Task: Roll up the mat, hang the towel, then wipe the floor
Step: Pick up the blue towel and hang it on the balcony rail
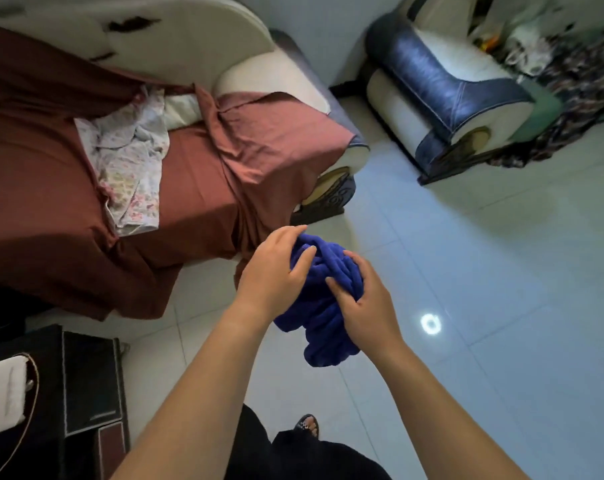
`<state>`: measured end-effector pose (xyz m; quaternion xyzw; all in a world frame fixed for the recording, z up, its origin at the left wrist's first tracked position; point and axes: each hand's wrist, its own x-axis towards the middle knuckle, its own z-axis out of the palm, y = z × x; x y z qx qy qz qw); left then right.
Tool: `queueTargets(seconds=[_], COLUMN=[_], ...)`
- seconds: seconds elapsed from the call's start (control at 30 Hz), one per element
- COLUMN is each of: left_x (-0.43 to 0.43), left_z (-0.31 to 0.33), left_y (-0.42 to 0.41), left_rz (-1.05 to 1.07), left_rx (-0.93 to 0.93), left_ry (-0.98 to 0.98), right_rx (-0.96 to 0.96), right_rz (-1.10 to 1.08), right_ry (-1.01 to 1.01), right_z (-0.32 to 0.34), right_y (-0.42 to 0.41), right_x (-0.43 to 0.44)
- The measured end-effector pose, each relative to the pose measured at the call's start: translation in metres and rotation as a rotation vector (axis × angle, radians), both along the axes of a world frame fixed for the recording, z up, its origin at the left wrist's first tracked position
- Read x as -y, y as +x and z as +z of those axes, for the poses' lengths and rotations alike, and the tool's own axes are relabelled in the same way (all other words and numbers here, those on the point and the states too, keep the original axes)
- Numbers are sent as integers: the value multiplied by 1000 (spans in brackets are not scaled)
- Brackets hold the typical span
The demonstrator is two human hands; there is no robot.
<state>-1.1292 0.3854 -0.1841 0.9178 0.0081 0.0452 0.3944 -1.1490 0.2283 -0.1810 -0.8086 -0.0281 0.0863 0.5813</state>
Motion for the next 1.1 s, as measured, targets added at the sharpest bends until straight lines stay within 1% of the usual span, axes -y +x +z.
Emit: queueTargets(seconds=[0.2, 0.43, 0.63, 0.8, 0.93, 1.1], left_x=[35, 37, 20, 4, -4, -4], left_z=[37, 45, 35, 45, 50, 52], left_y=[37, 106, 205, 297, 366, 429], left_rz=[-121, -169, -216, -280, -325, -356], left_rx=[76, 68, 33, -6, -10, 11], left_ry=[47, 64, 84, 90, 112, 146], right_rx=[69, 38, 4, -15, 14, 23], right_rz=[-103, -173, -230, -283, -372, -439], right_ry=[7, 23, 30, -2, -21, -6], right_z=[31, 32, 29, 40, 43, 45], right_y=[24, 86, 180, 269, 334, 391], right_x=[41, 56, 48, 38, 35, 43])
